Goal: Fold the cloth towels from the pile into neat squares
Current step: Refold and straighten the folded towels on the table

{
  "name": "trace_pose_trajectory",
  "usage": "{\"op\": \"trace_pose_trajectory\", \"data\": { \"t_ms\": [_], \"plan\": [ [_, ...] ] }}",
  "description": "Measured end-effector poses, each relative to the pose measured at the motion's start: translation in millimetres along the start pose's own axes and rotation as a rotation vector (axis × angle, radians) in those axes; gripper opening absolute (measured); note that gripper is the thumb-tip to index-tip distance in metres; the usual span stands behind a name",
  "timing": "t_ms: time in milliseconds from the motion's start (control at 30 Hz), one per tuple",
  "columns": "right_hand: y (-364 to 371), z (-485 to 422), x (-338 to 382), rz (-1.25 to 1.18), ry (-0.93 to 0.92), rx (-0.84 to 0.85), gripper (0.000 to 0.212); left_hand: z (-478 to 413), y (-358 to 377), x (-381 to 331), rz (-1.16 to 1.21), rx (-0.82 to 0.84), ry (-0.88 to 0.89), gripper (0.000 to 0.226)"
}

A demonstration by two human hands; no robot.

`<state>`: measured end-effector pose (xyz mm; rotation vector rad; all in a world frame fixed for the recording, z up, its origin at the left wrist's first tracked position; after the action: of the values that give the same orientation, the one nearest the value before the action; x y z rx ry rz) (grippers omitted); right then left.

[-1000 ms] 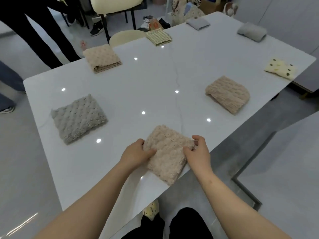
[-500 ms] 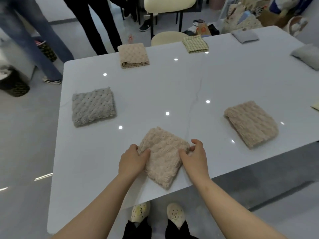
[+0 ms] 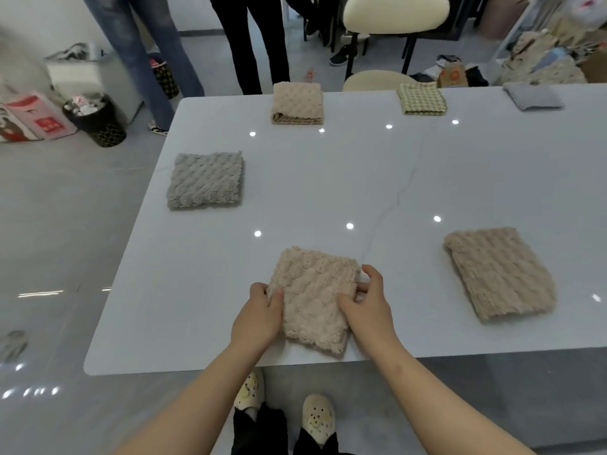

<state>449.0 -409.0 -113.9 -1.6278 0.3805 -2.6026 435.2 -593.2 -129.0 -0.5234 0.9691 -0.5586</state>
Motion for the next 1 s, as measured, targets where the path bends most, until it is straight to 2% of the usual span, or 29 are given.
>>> {"op": "trace_pose_trajectory", "data": {
  "t_ms": [167, 300, 433, 500, 600, 667, 833, 1000],
  "plan": [
    [3.5, 0.3, 2.3, 0.044, -0.056, 0.043, 0.065, 2.3, -8.9, -0.8, -0.009, -0.031, 0.057, 0.042],
    [-0.8, -5.4, 5.8, 0.053, -0.064, 0.030, 0.061, 0.3, -11.9, 0.2, 0.025, -0.013, 0.064, 0.025],
    [-1.9, -7.3, 2.3, 0.095, -0.029, 0.012, 0.062, -0.8, -11.8, 7.9, 0.016, 0.008, 0.077, 0.019],
    [-3.8, -6.0, -2.9, 0.146, 0.001, 0.004, 0.053, -1.1, -11.2, 8.8, -0.007, -0.003, 0.085, 0.017],
    [-4.6, -7.6, -9.5, 0.214, 0.052, 0.002, 0.024, -0.3, -13.1, 6.8, -0.056, -0.058, 0.103, 0.015],
    [-2.4, -11.2, -10.0, 0.234, 0.069, 0.010, 0.012, -1.0, -15.5, 6.1, -0.052, -0.082, 0.107, 0.014],
    [4.2, -14.2, -8.0, 0.194, 0.046, 0.044, 0.015, -9.8, -20.0, 11.4, 0.028, -0.043, 0.088, 0.014],
    [6.2, -16.8, -11.1, 0.107, 0.097, 0.116, 0.019, -16.8, -18.3, 14.9, 0.058, 0.027, 0.076, 0.019]
  ]
}}
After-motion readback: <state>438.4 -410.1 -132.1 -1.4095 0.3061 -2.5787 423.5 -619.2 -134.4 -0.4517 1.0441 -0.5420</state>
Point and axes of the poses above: each hand's wrist, its own z-axis away from the middle knuckle, its own y-axis out of the palm, x = y × z, the point moved 7 cm from there along -z, towards the middle knuckle, and after that the axes turned 2 degrees about -z, right-handed, at the moved point
